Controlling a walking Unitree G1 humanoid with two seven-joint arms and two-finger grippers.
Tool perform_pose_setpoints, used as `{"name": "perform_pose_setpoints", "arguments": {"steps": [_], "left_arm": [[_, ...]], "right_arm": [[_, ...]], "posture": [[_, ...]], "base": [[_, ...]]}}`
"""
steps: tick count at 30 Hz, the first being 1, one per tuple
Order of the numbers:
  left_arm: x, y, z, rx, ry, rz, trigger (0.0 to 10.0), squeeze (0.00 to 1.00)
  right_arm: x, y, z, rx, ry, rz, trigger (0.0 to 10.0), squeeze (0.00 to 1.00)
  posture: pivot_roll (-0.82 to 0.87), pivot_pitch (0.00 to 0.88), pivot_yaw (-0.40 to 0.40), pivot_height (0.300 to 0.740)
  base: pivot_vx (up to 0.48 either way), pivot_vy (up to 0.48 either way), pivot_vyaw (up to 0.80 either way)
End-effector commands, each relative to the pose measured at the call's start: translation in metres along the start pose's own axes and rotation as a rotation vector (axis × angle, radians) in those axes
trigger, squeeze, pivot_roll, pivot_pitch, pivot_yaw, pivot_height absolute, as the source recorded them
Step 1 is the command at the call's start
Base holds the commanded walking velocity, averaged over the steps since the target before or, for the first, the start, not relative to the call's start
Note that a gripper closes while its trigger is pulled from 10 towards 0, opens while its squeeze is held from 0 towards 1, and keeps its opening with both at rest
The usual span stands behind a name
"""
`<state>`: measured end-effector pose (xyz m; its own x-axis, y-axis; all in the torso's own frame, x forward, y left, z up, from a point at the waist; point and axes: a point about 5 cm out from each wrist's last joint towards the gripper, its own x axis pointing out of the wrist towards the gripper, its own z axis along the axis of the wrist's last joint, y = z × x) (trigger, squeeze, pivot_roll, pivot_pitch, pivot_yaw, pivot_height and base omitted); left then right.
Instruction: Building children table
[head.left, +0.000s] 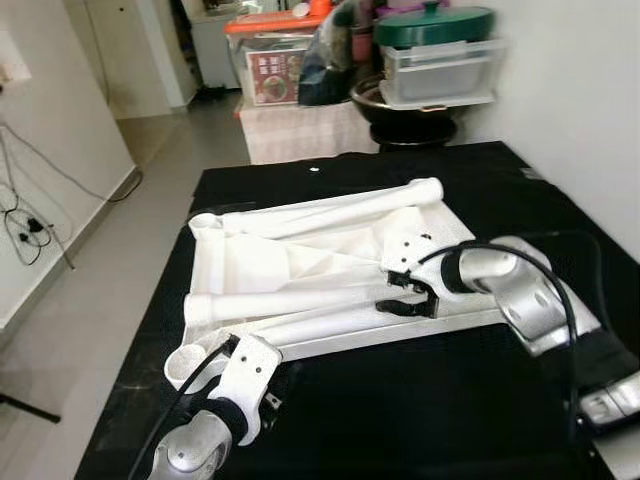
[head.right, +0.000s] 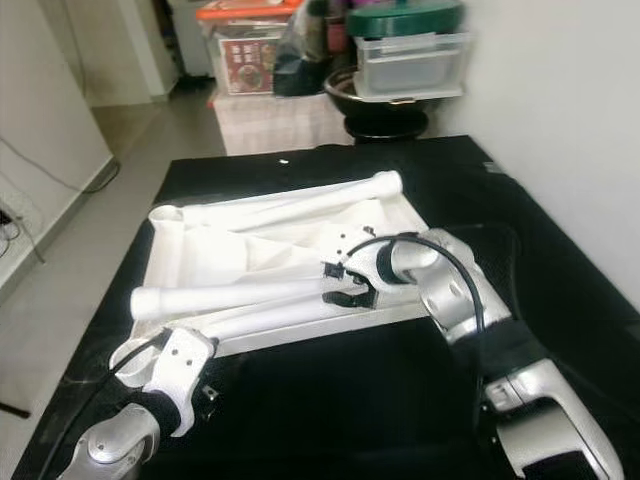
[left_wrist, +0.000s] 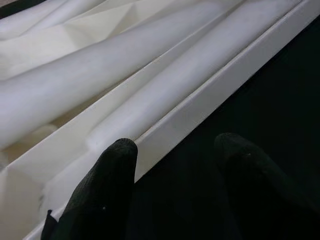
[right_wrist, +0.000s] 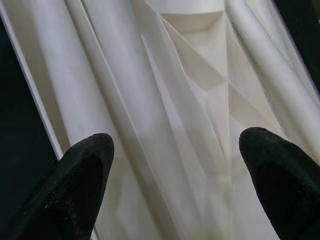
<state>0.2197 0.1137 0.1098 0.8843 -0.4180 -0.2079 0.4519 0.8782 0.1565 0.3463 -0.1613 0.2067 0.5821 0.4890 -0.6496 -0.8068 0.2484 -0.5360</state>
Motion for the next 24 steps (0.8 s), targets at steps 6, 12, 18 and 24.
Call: {"name": "perform_pose_setpoints", "arguments": {"steps": [6, 12, 18, 24], "left_arm": [[-0.007, -0.007, 0.001, -0.014, 0.028, -0.06, 10.0, 0.0], [-0.015, -0.014, 0.006, -0.023, 0.03, -0.145, 10.0, 0.0], [-0.021, -0.017, 0.004, -0.007, 0.053, -0.166, 10.0, 0.0], [-0.024, -0.018, 0.003, -0.003, 0.066, -0.17, 10.0, 0.0]], "right_arm": [[-0.004, -0.005, -0.017, -0.027, 0.194, 0.119, 10.0, 0.0], [-0.029, -0.025, -0.025, 0.006, 0.262, 0.207, 10.0, 0.0], [-0.04, -0.037, -0.045, 0.019, 0.436, 0.23, 10.0, 0.0], [-0.041, -0.039, -0.057, 0.021, 0.514, 0.251, 10.0, 0.0]], "posture": [[0.0, 0.0, 0.03, 0.74], [0.0, 0.0, 0.017, 0.74], [0.0, 0.0, 0.009, 0.74], [0.0, 0.007, 0.008, 0.74]], "base": [[0.0, 0.0, 0.0], [0.0, 0.0, 0.0], [0.0, 0.0, 0.0], [0.0, 0.0, 0.0]]}}
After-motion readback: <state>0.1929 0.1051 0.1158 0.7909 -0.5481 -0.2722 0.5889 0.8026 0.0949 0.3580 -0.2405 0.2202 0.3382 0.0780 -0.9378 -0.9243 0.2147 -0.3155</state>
